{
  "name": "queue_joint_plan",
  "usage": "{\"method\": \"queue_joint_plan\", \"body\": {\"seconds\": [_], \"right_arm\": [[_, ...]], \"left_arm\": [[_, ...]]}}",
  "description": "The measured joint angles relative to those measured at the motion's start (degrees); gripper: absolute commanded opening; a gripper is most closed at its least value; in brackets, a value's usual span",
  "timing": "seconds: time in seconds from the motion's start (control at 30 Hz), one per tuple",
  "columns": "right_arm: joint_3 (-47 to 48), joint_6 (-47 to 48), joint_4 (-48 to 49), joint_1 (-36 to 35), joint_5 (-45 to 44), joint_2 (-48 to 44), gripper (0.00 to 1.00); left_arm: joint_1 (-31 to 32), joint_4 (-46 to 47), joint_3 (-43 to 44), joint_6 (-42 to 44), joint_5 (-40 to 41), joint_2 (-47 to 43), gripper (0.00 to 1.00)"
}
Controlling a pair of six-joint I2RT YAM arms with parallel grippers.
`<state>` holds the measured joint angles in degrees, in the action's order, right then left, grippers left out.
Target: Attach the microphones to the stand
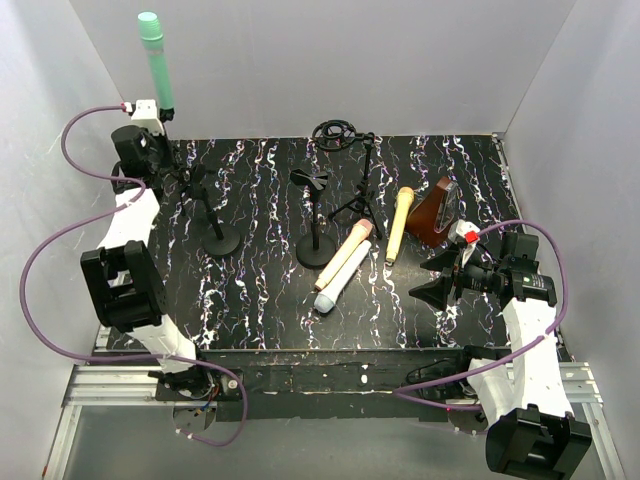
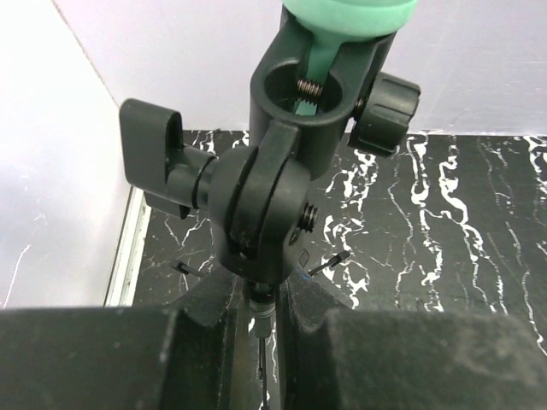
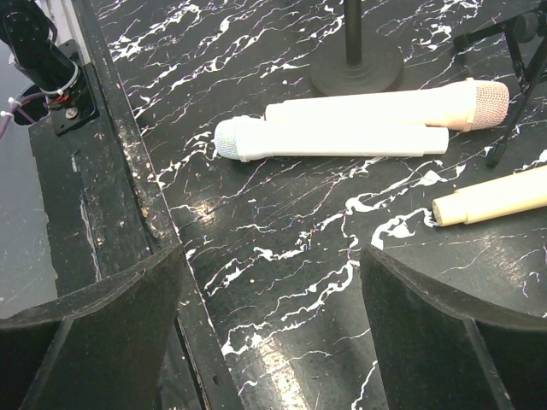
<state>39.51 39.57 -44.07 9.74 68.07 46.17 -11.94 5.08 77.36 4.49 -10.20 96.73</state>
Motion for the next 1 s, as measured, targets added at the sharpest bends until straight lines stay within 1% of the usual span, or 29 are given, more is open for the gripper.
{"method": "queue_joint_plan", "body": {"seconds": [0.17, 0.4, 0.57, 0.6, 0.63, 0.7, 0.73, 0.77, 0.87, 0.97, 1.0], "right_arm": [[0.0, 0.6, -1.0, 0.0, 0.0, 0.4, 0.89], [0.0, 1.3, -1.5, 0.0, 0.0, 1.2, 0.89], [0.0, 1.4, -2.1, 0.0, 0.0, 1.3, 0.89], [0.0, 1.4, -2.1, 0.0, 0.0, 1.3, 0.89], [0.0, 1.4, -2.2, 0.0, 0.0, 1.3, 0.89], [0.0, 1.4, -2.3, 0.0, 0.0, 1.4, 0.89], [0.0, 1.4, -2.3, 0.0, 0.0, 1.4, 0.89], [0.0, 1.4, -2.3, 0.0, 0.0, 1.4, 0.89], [0.0, 1.4, -2.3, 0.0, 0.0, 1.4, 0.89], [0.0, 1.4, -2.4, 0.0, 0.0, 1.4, 0.89], [0.0, 1.4, -2.4, 0.0, 0.0, 1.4, 0.89]], "left_arm": [[-1.3, 2.1, 0.0, -0.5, -0.3, 3.4, 0.0], [-1.0, 5.1, 0.0, -0.4, -1.8, 8.9, 0.0], [-1.0, 6.5, 0.0, -0.3, -2.5, 9.4, 0.0], [-1.0, 6.7, -0.1, -0.3, -2.5, 9.4, 0.02], [-1.0, 7.0, -0.3, -0.3, -2.7, 9.4, 0.09], [-1.0, 8.0, -0.9, -0.2, -2.8, 9.4, 0.18], [-1.0, 8.7, -1.2, -0.2, -2.7, 9.4, 0.26], [-1.0, 9.5, -1.6, -0.1, -2.7, 9.4, 0.31], [-1.0, 10.5, -2.4, -0.3, -2.7, 9.4, 0.41], [-1.0, 10.7, -2.6, -0.9, -2.5, 9.4, 0.48], [-1.0, 10.7, -2.6, -1.0, -2.5, 9.4, 0.52]]}}
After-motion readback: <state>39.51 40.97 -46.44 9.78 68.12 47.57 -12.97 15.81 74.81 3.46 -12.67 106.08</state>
